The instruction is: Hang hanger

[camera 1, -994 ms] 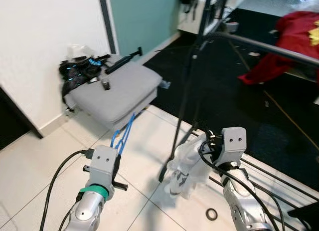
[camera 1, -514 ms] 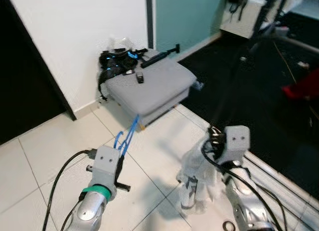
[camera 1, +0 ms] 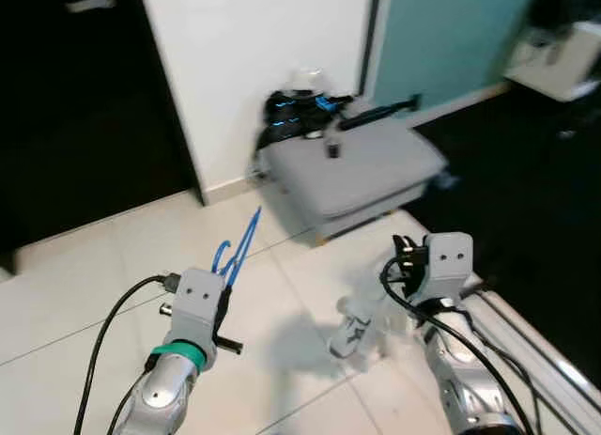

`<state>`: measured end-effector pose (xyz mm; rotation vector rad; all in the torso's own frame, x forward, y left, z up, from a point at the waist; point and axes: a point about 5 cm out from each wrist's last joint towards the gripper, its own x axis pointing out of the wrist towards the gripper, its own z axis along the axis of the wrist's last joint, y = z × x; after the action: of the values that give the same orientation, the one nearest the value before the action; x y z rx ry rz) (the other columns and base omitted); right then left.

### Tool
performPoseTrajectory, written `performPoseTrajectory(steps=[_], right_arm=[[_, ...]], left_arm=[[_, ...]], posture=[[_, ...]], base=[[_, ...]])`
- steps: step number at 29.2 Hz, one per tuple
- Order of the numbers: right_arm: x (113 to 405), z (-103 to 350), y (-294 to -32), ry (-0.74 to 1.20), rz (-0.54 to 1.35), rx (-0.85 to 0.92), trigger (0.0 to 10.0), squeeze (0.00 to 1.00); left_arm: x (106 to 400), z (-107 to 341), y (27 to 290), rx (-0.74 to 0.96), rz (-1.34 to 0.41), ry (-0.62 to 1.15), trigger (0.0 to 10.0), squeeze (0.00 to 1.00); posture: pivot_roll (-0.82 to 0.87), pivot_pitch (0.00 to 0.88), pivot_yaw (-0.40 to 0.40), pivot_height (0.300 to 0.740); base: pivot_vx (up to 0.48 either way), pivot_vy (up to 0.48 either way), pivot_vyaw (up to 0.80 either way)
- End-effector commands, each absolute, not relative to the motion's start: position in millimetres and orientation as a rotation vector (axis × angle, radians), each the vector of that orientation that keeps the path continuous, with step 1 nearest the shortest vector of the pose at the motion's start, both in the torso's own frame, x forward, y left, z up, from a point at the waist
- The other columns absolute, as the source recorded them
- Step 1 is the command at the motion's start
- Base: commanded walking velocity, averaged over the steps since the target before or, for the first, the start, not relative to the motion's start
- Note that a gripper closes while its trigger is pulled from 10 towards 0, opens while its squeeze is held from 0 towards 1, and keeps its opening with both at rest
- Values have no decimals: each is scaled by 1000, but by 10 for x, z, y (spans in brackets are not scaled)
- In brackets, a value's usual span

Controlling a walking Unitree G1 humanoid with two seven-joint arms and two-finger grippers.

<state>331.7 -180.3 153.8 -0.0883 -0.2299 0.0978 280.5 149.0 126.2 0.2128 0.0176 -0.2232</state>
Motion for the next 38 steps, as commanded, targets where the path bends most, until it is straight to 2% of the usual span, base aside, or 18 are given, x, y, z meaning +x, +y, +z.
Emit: performPoseTrajectory(steps=[1, 4, 6, 9, 12, 16, 24, 38], right_arm=[[3348, 1651, -1823, -260, 142, -112, 10000, 0], [3361, 1688, -1852, -260, 163, -126, 10000, 0], [3386, 1805, -1912, -248, 259, -168, 10000, 0], [3400, 1918, -1983, -251, 303, -205, 10000, 0], [3407, 2006, -2040, -267, 310, -237, 10000, 0], [3406, 2019, -2048, -271, 312, -243, 10000, 0], [3392, 2081, -1986, -269, 372, -307, 10000, 0], [3333, 2031, -1940, -272, 354, -260, 10000, 0]], left_arm=[[2781, 1266, 1508, 236, -267, 25, 10000, 0], [2779, 1286, 1500, 245, -292, 21, 10000, 0], [2778, 1376, 1458, 245, -368, 0, 10000, 0], [2787, 1449, 1423, 233, -412, -17, 10000, 0], [2814, 1488, 1384, 188, -410, -25, 10000, 0], [2817, 1491, 1378, 181, -410, -25, 10000, 0], [2850, 1518, 1317, 134, -430, -18, 10000, 0], [2886, 1536, 1305, 149, -428, -19, 10000, 0]], posture=[[-104, 182, 58, 740], [-104, 182, 58, 740], [-112, 181, 52, 740], [-116, 180, 49, 740], [-120, 178, 46, 740], [-120, 178, 46, 740], [-128, 169, 52, 740], [-136, 172, 65, 740]], base=[[0, 0, 738], [0, 0, 738], [0, 0, 0], [0, 0, 0], [0, 0, -800], [0, 0, -800], [0, 0, 0], [0, 0, 0]])
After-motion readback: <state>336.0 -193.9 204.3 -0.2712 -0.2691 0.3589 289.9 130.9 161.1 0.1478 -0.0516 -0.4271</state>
